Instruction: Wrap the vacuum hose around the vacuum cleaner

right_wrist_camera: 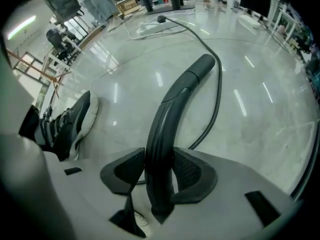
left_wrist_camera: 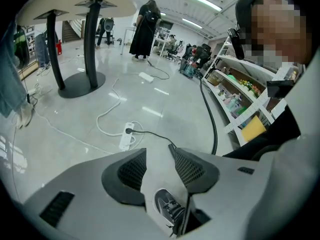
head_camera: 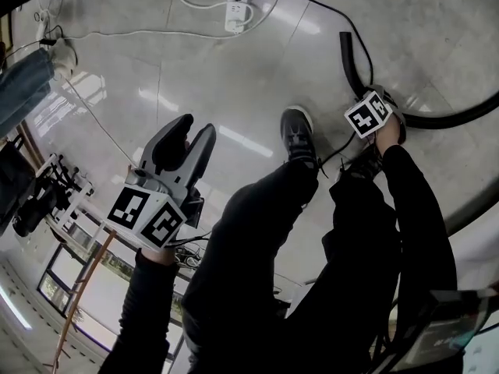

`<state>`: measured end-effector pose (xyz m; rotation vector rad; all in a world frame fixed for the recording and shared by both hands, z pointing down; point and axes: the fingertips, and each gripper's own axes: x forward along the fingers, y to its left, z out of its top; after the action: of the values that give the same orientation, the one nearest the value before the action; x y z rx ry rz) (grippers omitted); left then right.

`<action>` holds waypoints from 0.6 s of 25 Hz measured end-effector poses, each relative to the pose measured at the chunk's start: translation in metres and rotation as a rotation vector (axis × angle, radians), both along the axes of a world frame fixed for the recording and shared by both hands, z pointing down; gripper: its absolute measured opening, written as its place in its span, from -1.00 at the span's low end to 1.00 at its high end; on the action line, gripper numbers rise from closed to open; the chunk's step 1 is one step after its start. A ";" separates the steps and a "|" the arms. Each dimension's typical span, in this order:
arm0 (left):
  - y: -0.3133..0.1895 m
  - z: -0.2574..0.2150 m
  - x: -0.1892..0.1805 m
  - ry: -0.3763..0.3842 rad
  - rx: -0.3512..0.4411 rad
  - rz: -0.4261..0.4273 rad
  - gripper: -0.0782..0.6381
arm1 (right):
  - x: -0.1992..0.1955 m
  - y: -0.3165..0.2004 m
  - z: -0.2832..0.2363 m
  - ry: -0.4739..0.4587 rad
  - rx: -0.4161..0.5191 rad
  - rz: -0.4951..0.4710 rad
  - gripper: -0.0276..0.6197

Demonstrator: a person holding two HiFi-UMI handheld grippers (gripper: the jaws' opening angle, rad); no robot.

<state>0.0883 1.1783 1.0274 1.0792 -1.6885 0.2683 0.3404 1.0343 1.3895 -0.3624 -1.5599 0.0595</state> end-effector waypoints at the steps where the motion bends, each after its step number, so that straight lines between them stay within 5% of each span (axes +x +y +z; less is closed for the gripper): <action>1: -0.004 -0.003 0.002 0.002 0.006 0.004 -0.25 | 0.002 -0.001 -0.002 0.012 -0.004 -0.009 -0.37; 5: -0.022 -0.033 0.027 0.037 0.029 0.033 -0.25 | 0.001 -0.001 -0.061 -0.036 -0.089 0.067 -0.42; 10: -0.059 -0.103 0.078 0.091 0.075 0.066 -0.25 | 0.013 -0.016 -0.195 -0.179 -0.162 0.117 -0.42; 15: -0.099 -0.234 0.156 0.166 0.084 0.167 -0.25 | 0.084 -0.002 -0.378 -0.227 -0.282 0.063 -0.41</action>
<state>0.2445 1.0794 0.7934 1.2719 -1.4757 0.2096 0.4244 1.0319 1.0111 -0.5564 -1.7923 0.2980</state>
